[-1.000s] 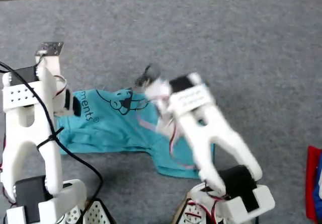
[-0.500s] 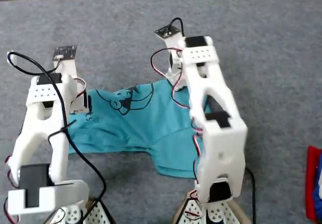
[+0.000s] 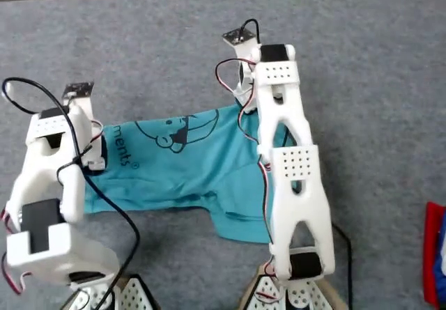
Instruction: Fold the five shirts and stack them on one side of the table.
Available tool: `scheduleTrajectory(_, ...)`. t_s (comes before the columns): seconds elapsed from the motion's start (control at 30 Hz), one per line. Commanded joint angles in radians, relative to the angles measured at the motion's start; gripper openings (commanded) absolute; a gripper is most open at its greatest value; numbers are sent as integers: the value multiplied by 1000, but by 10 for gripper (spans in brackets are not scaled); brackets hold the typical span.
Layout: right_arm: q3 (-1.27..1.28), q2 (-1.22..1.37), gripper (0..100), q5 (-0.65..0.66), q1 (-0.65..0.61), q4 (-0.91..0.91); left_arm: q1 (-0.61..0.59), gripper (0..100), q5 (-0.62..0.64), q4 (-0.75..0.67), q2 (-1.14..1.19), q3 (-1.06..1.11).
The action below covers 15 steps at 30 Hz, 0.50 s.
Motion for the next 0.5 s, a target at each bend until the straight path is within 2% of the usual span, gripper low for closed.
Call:
scheduleTrajectory(0.0, -191, 73, 5, -6, 31, 64, -38, 20, -32, 5, 13, 0)
scheduleTrajectory(0.23, -283, 114, 5, -6, 30, 77, -61, 20, -112, 153, 16, -37)
scheduleTrajectory(0.47, -283, 56, 5, -5, 31, 81, -75, 20, -104, 325, 16, -305)
